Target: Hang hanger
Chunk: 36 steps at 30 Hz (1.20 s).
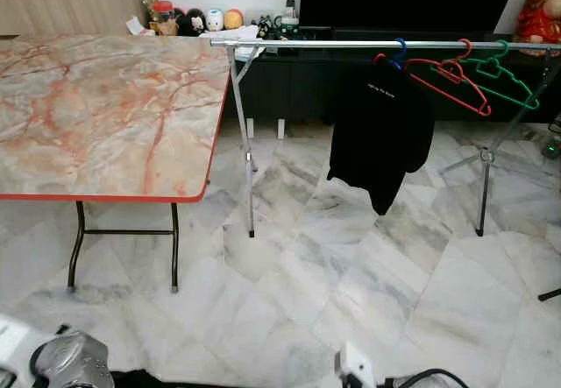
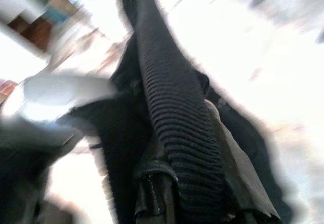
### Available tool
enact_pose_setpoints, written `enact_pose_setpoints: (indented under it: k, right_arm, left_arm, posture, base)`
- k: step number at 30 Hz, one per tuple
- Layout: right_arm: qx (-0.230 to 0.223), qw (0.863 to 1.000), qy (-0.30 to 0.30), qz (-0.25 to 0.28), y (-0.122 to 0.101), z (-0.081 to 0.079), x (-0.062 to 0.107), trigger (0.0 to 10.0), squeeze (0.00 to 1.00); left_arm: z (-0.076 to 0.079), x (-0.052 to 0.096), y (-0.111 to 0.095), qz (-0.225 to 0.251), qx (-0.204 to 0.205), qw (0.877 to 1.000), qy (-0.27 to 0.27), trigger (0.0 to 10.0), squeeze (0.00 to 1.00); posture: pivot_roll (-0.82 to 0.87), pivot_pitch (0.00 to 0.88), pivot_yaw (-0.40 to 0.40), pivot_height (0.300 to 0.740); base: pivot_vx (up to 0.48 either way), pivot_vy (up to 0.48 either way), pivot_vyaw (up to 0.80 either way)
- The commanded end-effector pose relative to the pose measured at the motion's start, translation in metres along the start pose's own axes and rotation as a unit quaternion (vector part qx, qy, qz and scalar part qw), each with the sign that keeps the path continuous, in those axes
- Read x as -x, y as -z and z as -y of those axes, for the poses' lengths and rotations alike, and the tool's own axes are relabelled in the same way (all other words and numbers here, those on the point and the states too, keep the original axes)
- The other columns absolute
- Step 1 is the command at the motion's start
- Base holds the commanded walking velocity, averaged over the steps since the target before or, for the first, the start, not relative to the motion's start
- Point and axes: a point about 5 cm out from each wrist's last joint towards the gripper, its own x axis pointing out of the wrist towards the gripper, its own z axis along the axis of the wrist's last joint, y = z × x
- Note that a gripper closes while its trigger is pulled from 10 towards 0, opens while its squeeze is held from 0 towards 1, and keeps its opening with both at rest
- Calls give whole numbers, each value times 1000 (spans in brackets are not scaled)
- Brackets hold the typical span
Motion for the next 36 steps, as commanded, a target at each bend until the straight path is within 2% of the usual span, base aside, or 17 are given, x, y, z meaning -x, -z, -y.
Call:
enact_pose_setpoints:
  k: [1,6,7,8,13,14,15,16,23,26,27,28,29,31,34,35,36]
  right_arm:
    - [5,997,60,45,-16,13,10,0,0]
    - [7,996,67,65,-30,18,7,0,0]
    - [11,995,76,59,-38,21,3,0,0]
    - [11,995,76,59,-38,21,3,0,0]
    - [14,998,55,-29,-23,16,-10,0,0]
    - [14,998,55,-29,-23,16,-10,0,0]
    - [4,997,48,-62,-11,11,-15,0,0]
    - [2,996,47,-73,-7,9,-17,0,0]
    - [-27,996,46,-70,6,3,-21,0,0]
    - [-43,996,48,-67,16,0,-20,0,0]
    - [-43,996,48,-67,16,0,-20,0,0]
    - [-52,997,33,-55,17,-3,-21,0,0]
    - [-52,997,33,-55,17,-3,-21,0,0]
    - [-71,997,1,-14,15,-8,-22,0,0]
    - [-75,997,-8,-3,13,-8,-22,0,0]
    - [-75,997,-15,6,11,-8,-21,0,0]
    - [-74,997,-19,11,9,-8,-21,0,0]
  left_arm:
    - [1,-2,-4,37,-49,997,42,10000,0]
    - [14,8,5,17,-25,994,104,10000,0]
    - [35,25,14,-30,42,976,211,10000,0]
    - [35,25,14,-30,42,976,211,10000,0]
    - [68,53,19,-98,169,912,360,10000,0]
    - [68,53,19,-98,169,912,360,10000,0]
    - [75,56,21,-184,308,857,369,10000,0]
    - [76,56,20,-202,351,837,367,10000,0]
    - [60,39,21,-232,525,782,243,10000,0]
    - [35,25,29,-198,508,825,146,10000,0]
    - [35,25,29,-198,508,825,146,10000,0]
    - [14,17,35,-176,463,865,75,10000,0]
    - [14,17,35,-176,463,865,75,10000,0]
    - [-7,12,43,-162,368,915,13,10000,0]
    - [-6,13,45,-170,331,928,17,10000,0]
    - [17,22,46,-195,280,932,122,10000,0]
    - [41,36,46,-228,291,901,229,10000,0]
  posture:
    - [50,84,7,740]
    - [53,85,5,740]
    - [57,90,0,740]
    - [57,90,0,740]
    - [64,95,-1,740]
    - [64,95,-1,740]
    - [70,96,0,740]
    - [70,96,0,740]
    - [76,101,4,740]
    - [81,102,6,740]
    - [81,102,6,740]
    - [81,102,7,740]
    - [81,102,7,740]
    - [84,104,6,740]
    - [80,103,6,740]
    - [80,103,6,740]
    - [74,103,5,740]
  base:
    - [0,0,0]
    - [0,0,0]
    - [0,0,0]
    - [0,0,0]
    - [0,0,0]
    - [0,0,0]
    - [0,0,0]
    - [0,0,0]
    - [0,0,0]
    - [0,0,0]
    - [0,0,0]
    - [0,0,0]
    - [0,0,0]
    - [0,0,0]
    - [0,0,0]
    - [0,0,0]
    - [0,0,0]
